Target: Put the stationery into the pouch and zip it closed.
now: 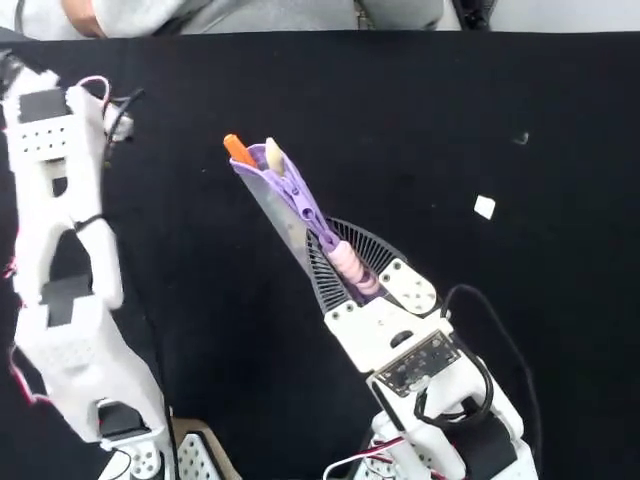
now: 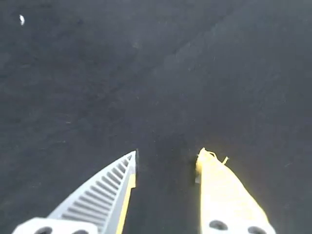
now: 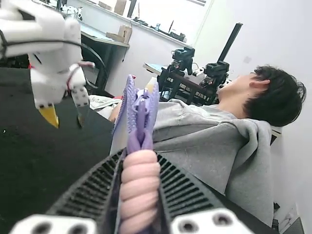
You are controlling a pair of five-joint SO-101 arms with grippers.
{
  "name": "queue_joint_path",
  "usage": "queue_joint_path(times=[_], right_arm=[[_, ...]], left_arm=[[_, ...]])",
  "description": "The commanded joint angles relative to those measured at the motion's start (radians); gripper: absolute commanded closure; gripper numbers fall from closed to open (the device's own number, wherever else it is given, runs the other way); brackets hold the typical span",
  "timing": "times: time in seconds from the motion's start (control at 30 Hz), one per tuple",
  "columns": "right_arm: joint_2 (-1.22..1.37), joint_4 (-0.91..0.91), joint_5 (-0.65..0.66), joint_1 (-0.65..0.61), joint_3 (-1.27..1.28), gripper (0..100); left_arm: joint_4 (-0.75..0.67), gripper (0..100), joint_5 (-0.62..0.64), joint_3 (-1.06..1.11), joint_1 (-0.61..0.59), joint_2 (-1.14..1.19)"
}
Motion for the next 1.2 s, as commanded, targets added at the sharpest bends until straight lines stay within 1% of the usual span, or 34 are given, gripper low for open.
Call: queue_joint_path(times=[0.0,0.17,0.23,0.37,0.47,0.53,0.6,0.77,0.87,1.0,1.1,1.17], right_arm=[[-0.114,-0.011,-0.009,0.011,-0.090,98.8],[-0.114,-0.002,-0.009,0.009,-0.125,98.8],[-0.114,-0.002,-0.009,0.009,-0.131,98.8],[-0.114,-0.006,-0.009,0.009,-0.133,98.8],[-0.114,-0.003,-0.011,0.009,-0.148,98.8],[-0.114,-0.002,-0.011,0.009,-0.151,98.8],[-0.114,-0.002,-0.011,0.009,-0.145,98.8],[-0.114,-0.002,-0.011,0.009,-0.142,98.8],[-0.114,-0.005,-0.009,0.009,-0.140,98.8],[-0.114,-0.006,-0.005,0.009,-0.140,98.8],[-0.114,-0.006,-0.003,0.011,-0.140,98.8],[-0.114,-0.006,-0.003,0.011,-0.139,98.8]], left_arm=[[-0.064,79,0.017,-0.048,0.076,0.081],[-0.118,80,0.015,-0.108,0.183,0.258],[-0.114,80,0.014,-0.151,0.211,0.307],[-0.058,80,0.012,-0.237,0.291,0.365],[-0.037,80,0.011,-0.277,0.369,0.396],[-0.037,80,0.011,-0.280,0.398,0.402],[-0.025,80,0.006,-0.277,0.389,0.404],[0.068,79,-0.095,-0.335,0.340,0.404],[0.186,79,-0.147,-0.432,0.335,0.404],[0.342,79,-0.224,-0.619,0.289,0.414],[0.420,79,-0.232,-0.727,0.228,0.414],[0.428,79,-0.253,-0.760,0.186,0.404]])
